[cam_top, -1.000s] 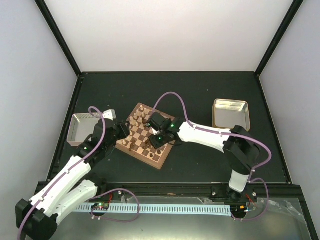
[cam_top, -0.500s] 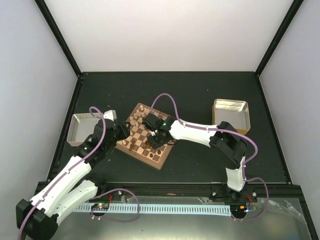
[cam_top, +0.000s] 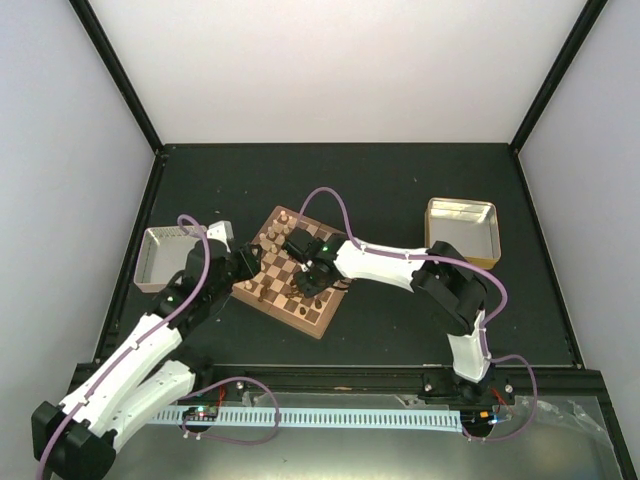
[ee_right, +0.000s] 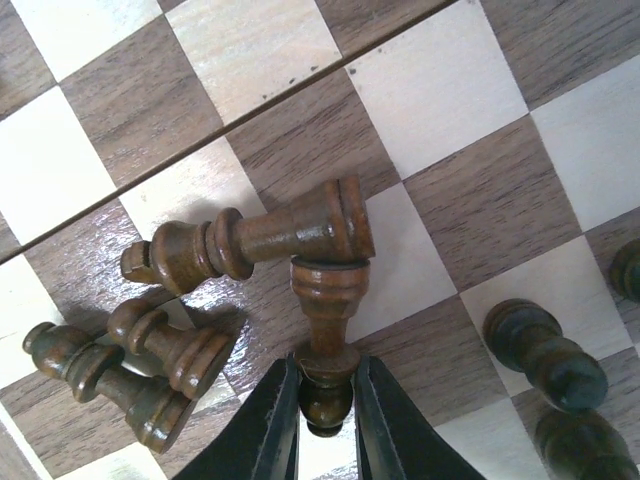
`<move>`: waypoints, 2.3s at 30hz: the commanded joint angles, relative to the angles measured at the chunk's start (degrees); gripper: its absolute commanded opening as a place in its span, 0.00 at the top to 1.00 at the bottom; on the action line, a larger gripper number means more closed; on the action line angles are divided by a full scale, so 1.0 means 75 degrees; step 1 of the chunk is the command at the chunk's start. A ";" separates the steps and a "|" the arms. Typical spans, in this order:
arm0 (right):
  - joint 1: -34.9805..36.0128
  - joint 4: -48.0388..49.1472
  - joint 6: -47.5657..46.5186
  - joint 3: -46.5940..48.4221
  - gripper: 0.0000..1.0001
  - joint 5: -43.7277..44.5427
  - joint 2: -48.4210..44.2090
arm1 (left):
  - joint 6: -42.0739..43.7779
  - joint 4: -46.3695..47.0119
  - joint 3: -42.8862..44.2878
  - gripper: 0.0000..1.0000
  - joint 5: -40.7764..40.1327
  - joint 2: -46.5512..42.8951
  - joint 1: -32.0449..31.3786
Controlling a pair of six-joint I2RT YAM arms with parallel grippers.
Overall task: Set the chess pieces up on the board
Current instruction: Pick up the chess piece from the chessboard, then place the chess piece on the chessboard.
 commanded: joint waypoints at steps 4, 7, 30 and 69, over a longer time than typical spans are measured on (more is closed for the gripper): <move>0.0012 0.0275 -0.0261 -0.0148 0.86 0.0290 -0.0126 | -0.0229 0.0479 -0.0173 0.45 0.0567 -0.0141 0.0071; 0.0012 0.0675 -0.0390 -0.0456 0.87 0.0351 -0.0604 | -0.0328 0.0665 -0.0263 0.43 0.0926 -0.0099 0.0088; -0.0011 0.3379 -0.1732 -0.2412 0.91 -0.0936 -0.3116 | -0.0898 0.2187 -0.0392 0.27 0.4695 0.1362 0.0317; -0.0994 0.7542 0.4518 -0.4458 0.28 -0.3464 -0.5632 | -0.6565 0.6775 -0.0304 0.87 0.6123 0.1439 0.0481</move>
